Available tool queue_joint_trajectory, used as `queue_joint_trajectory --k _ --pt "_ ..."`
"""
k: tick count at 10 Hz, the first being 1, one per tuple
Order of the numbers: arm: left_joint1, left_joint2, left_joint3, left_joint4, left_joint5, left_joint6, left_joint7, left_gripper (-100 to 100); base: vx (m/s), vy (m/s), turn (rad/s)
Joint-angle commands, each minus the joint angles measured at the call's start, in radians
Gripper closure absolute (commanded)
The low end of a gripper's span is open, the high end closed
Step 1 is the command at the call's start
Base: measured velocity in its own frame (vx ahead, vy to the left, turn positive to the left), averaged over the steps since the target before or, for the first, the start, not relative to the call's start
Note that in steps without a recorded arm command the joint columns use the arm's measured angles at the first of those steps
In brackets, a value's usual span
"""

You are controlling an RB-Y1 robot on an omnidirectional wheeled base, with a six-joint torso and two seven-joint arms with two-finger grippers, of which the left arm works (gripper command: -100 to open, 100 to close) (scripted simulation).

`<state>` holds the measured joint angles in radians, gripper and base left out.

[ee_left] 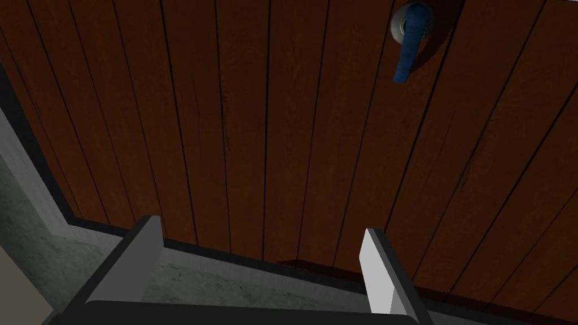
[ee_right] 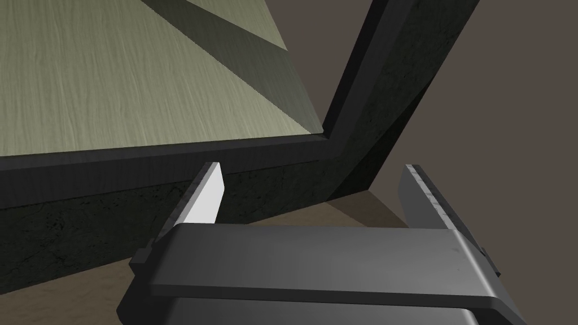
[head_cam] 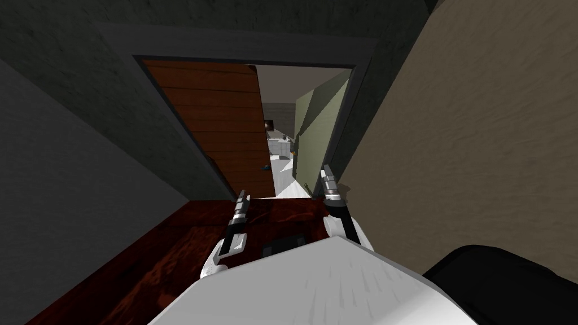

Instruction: Push the door open

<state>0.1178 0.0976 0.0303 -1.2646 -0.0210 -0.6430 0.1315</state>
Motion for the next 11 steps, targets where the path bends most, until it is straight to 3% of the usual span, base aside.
queue_joint_trajectory --k 1,11 --pt "-0.016 -0.001 -0.003 0.035 -0.006 -0.007 0.001 -100 0.098 0.031 -0.004" --pt "-0.129 -0.004 -0.012 0.284 -0.041 -0.071 0.005 -100 0.1 0.028 -0.005"
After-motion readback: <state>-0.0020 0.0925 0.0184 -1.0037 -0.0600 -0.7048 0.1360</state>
